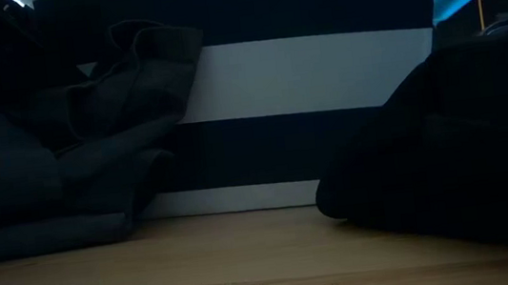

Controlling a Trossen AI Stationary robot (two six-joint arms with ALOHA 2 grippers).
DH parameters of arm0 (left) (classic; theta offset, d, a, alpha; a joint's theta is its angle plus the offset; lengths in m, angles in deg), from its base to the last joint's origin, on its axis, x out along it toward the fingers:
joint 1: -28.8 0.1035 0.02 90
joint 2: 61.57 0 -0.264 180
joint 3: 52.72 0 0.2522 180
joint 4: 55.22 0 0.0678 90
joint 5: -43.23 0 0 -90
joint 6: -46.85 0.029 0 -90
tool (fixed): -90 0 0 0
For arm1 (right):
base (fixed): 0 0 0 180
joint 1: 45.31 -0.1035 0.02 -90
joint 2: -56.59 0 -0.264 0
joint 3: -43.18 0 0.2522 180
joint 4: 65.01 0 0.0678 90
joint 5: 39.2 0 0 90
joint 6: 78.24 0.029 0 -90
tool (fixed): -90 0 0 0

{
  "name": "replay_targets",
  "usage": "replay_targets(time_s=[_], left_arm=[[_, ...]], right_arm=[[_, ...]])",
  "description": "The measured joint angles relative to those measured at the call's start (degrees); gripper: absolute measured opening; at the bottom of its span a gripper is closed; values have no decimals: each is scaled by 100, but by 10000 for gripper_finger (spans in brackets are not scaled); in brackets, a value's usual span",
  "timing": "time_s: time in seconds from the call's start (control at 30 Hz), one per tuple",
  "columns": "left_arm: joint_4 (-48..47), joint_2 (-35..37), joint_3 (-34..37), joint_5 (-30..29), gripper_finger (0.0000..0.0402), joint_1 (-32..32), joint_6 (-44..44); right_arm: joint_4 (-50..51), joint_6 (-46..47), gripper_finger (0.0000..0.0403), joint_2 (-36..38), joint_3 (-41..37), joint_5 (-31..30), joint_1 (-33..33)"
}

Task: Sort clothes
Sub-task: Put the white underwear into the top blue laundry bin

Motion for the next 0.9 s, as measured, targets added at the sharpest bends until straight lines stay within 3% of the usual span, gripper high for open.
replay_targets(time_s=[0.1, 0.17, 0.33, 0.43, 0.57, 0.77, 0.9], left_arm=[[0, 0, 0, 0, 224, 0, 0], [0, 0, 0, 0, 224, 0, 0], [0, 0, 0, 0, 224, 0, 0], [2, 0, 0, -2, 224, 0, 0], [2, 0, 0, -2, 224, -2, 4], [2, 0, 2, -2, 224, -2, 8], [2, 0, 0, -2, 224, -2, 21]], right_arm=[[21, -3, 28, 0, 0, 13, 0], [23, -17, 14, 0, 2, 13, 0], [130, 25, 39, -20, 114, 2, 0], [292, 11, 34, -17, 339, -128, 2], [1117, 4, 12, -15, 838, -252, 2], [2476, 2, 23, -11, 1803, -512, 0], [3181, 1, 21, -7, 2410, -1131, 0]])
